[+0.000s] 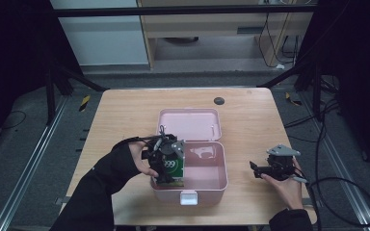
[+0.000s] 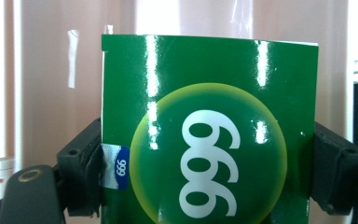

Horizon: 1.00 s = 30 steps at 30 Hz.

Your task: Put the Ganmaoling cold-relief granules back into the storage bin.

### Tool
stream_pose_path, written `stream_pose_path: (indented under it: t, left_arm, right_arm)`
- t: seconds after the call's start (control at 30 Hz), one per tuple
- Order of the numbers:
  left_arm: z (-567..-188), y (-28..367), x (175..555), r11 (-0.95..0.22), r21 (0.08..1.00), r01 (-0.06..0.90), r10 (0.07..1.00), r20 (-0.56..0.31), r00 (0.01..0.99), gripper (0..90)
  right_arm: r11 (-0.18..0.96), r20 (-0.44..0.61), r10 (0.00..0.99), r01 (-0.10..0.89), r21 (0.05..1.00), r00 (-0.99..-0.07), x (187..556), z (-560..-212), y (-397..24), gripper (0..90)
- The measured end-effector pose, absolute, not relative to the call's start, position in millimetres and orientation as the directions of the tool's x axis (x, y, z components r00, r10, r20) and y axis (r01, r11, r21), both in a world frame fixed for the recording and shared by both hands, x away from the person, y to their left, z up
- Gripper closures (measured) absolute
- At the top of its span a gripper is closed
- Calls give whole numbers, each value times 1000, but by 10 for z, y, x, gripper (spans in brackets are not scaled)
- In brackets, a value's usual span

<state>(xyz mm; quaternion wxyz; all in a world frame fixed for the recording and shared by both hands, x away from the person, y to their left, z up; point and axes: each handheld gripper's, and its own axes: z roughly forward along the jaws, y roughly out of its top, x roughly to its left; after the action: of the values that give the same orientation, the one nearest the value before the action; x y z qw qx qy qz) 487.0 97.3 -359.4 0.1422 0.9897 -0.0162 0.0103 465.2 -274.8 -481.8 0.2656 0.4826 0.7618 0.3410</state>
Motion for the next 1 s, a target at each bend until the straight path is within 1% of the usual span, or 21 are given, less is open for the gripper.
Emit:
stream_pose_path:
  t: [0.23,0.53,0.8,1.0]
  left_arm:
    - [-3658,989,4886,-959,281,-29,-24,18,1000,150]
    - [-3726,964,4881,-964,262,-36,-29,32,999,149]
    - [-3795,1015,4880,-958,285,-34,-25,34,999,143]
    - [-3825,1017,4875,-962,271,-39,-30,36,999,133]
  right_arm:
    - [313,-84,913,555,771,-399,4659,-4829,-2742,48]
    - [315,-84,913,555,770,-400,4659,-4830,-2742,46]
    - [307,-75,914,557,772,-399,4658,-4824,-2737,38]
    - [309,-80,914,552,775,-399,4659,-4820,-2742,30]
